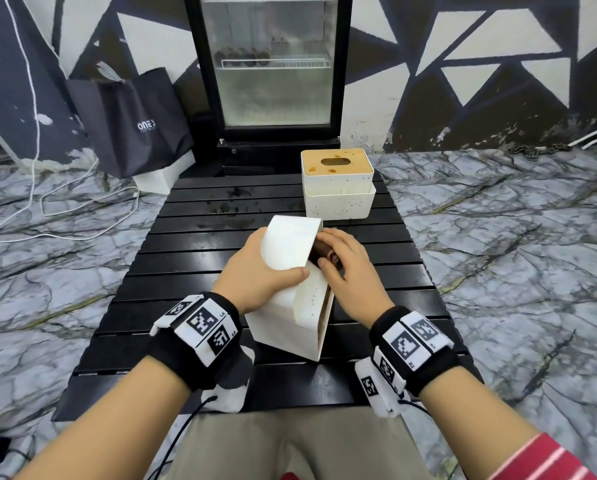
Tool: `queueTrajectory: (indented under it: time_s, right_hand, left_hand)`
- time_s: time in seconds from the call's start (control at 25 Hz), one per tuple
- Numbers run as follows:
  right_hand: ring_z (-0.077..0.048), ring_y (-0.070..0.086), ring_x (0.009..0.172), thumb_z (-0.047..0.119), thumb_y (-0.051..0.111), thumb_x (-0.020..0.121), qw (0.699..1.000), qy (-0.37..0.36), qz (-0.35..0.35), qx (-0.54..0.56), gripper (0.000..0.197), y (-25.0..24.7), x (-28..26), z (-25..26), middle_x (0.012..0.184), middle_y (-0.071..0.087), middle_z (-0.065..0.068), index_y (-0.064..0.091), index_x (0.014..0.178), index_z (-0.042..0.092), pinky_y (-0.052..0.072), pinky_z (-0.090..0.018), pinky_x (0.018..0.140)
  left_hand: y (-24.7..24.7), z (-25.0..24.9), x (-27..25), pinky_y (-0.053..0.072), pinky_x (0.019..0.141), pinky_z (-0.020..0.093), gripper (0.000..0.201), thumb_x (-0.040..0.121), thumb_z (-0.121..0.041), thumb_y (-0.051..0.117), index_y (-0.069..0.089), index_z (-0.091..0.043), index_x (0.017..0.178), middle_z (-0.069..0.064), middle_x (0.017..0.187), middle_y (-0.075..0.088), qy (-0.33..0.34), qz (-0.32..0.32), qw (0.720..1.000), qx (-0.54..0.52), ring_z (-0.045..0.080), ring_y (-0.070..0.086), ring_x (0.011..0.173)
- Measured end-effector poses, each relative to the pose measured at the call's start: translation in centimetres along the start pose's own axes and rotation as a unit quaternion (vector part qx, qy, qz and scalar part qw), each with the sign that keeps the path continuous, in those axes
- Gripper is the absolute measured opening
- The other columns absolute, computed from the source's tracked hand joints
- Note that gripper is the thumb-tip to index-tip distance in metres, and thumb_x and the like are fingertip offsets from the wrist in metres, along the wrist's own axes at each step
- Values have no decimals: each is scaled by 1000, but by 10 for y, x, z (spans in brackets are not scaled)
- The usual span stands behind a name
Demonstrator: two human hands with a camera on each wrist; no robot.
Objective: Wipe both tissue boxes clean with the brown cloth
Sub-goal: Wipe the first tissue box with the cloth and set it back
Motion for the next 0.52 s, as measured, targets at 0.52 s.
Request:
queueTrajectory:
  time_s: [0.52]
  right_hand:
    - [-10,45,117,4,54,85,996,27,-67,56,35,-31,-28,-6,120,50,12,57,116,20,30,-20,103]
  left_hand:
    - [-9,5,27,45,92,35,99,45,-70,70,45,-21,128,-1,127,55,-26,-17,999,7,20,54,114]
Point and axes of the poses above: each hand's wrist, its own x-axis towards the middle knuckle, its own y-axis out of the palm, z = x × y, the point moved 10 cm from there along x, towards the middle knuckle
